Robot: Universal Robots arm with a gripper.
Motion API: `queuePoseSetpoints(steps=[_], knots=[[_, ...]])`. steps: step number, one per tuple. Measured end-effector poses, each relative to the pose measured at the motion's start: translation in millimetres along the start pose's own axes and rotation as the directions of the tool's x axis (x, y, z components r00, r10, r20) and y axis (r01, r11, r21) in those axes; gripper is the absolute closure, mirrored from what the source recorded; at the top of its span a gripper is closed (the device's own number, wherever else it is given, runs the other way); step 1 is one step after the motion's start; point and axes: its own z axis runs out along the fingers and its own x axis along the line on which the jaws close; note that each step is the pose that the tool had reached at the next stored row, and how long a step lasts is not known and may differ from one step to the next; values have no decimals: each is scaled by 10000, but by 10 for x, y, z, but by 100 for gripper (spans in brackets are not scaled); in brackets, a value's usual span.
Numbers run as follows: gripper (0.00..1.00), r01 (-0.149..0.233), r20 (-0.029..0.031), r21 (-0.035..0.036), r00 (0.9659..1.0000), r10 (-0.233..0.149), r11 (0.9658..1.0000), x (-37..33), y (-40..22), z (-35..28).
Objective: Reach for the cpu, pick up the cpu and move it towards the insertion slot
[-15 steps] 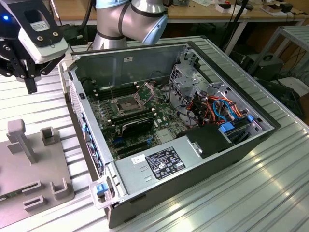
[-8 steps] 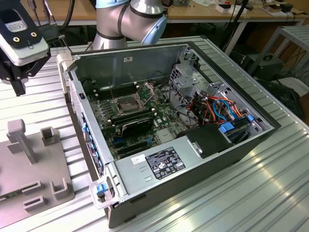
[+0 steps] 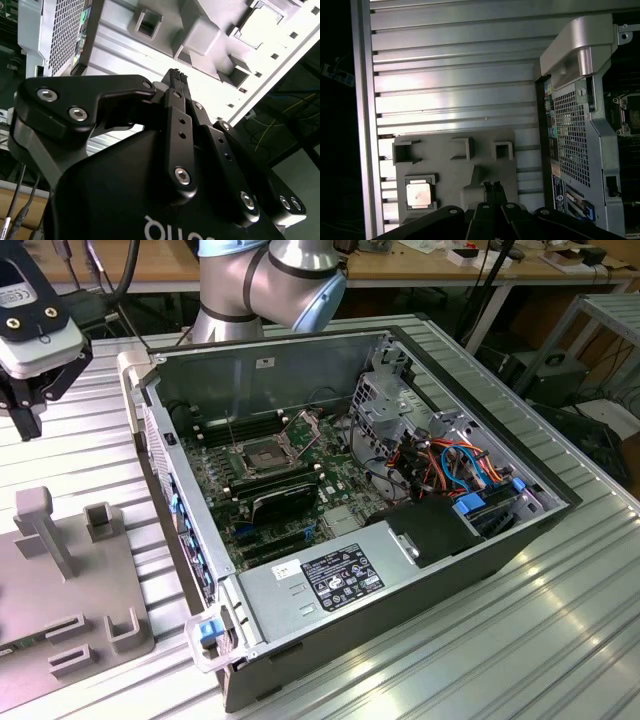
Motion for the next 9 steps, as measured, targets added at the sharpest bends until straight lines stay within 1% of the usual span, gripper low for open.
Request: queuePoseSetpoints(steps=[9], knots=[[89, -2, 0, 0, 10000, 2, 10000, 70, -32, 9]])
